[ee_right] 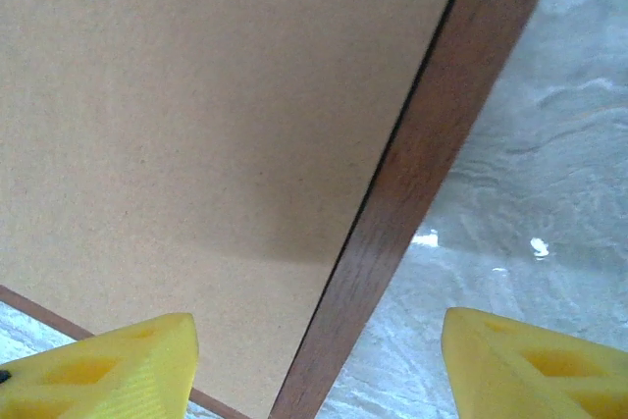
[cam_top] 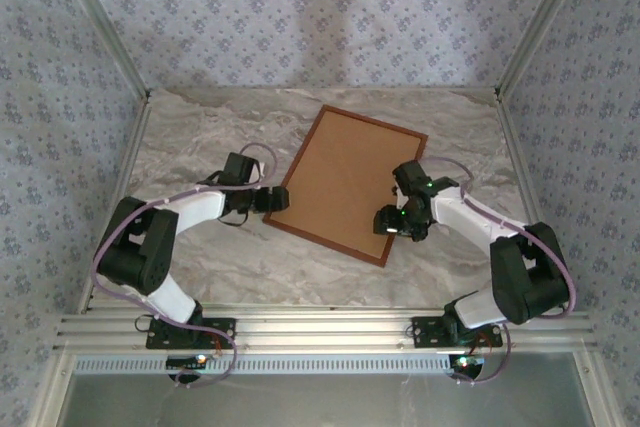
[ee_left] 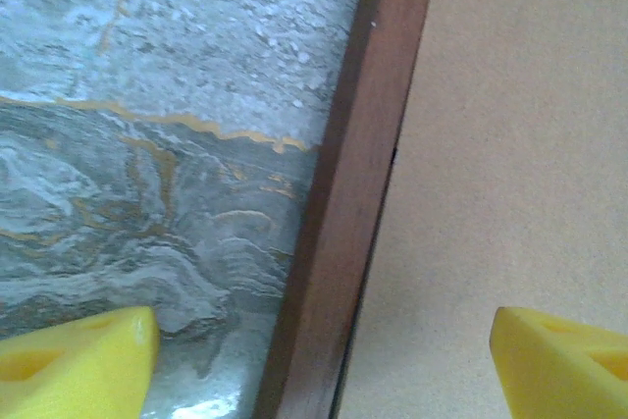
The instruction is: Put the photo into the frame
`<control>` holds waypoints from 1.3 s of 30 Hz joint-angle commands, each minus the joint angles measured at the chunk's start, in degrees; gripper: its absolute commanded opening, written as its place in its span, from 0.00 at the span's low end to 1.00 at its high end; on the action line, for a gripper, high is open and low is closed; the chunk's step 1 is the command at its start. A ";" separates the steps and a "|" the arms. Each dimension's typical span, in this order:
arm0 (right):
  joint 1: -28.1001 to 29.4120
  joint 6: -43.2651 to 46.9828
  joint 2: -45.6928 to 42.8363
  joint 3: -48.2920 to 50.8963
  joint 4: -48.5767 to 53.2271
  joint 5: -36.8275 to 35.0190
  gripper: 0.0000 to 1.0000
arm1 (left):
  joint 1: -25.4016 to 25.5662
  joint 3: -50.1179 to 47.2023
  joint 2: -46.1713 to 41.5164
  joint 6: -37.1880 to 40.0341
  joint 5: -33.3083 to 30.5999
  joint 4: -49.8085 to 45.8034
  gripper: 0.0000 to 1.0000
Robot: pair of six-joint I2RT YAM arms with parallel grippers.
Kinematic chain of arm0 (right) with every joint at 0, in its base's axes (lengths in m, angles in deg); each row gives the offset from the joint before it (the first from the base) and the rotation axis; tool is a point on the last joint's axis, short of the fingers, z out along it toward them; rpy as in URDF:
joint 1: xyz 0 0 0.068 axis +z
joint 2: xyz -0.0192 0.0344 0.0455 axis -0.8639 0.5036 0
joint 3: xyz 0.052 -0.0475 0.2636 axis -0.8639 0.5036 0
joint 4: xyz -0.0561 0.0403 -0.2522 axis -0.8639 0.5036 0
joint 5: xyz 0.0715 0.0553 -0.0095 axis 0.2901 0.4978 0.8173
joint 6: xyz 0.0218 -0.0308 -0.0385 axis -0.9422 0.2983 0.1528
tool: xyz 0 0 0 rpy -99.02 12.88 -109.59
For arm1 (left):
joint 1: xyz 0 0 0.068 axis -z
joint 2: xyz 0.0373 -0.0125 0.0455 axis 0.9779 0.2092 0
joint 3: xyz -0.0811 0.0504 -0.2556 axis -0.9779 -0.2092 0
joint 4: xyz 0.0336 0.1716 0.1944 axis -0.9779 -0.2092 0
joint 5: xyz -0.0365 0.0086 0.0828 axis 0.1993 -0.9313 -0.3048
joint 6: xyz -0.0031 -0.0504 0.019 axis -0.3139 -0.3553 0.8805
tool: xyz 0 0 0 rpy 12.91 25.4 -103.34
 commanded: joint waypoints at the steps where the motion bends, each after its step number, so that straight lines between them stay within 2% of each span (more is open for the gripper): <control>1: -1.63 0.61 0.24 0.85 -1.81 4.23 0.69 | -0.92 0.81 -0.64 0.31 -0.19 -1.29 0.87; 5: -3.75 -0.10 2.04 2.83 -6.74 8.88 0.70 | -1.74 2.69 1.47 1.49 1.70 -2.09 0.83; 10: -3.41 -0.36 3.37 3.33 -9.03 9.17 0.70 | -1.70 4.85 3.27 3.86 2.15 -6.55 0.79; 18: -2.84 -0.28 4.68 3.85 -9.98 8.73 0.70 | -1.50 2.71 3.90 1.46 9.20 -2.70 0.69; 20: -3.03 0.36 3.74 3.17 -8.38 7.99 0.70 | -1.50 2.11 2.76 0.32 6.81 -2.73 0.70; 23: -4.13 2.74 0.22 0.88 -6.31 2.36 0.71 | -1.50 -1.22 -2.72 -2.25 -1.02 -0.90 0.77; 25: -4.41 3.50 -1.27 -1.05 -7.36 -1.36 0.76 | -1.36 -3.53 -6.70 -4.79 -4.44 -0.25 0.79; 27: -4.64 3.50 -0.97 -3.43 -10.27 -3.93 0.82 | -0.32 -4.89 -10.00 -7.76 -5.07 -0.79 0.80; 31: -6.89 7.28 4.79 -10.74 -17.45 -7.08 0.89 | 4.18 -5.45 -14.36 -14.31 -5.52 -6.99 0.80; 34: -9.43 11.34 12.12 -18.13 -21.96 -7.52 0.91 | 6.70 -7.56 -16.91 -20.39 -2.87 -6.70 0.78; 39: -14.28 14.94 26.43 -32.85 -24.73 -1.06 0.92 | 9.94 -7.06 -17.33 -26.46 -0.11 -5.27 0.76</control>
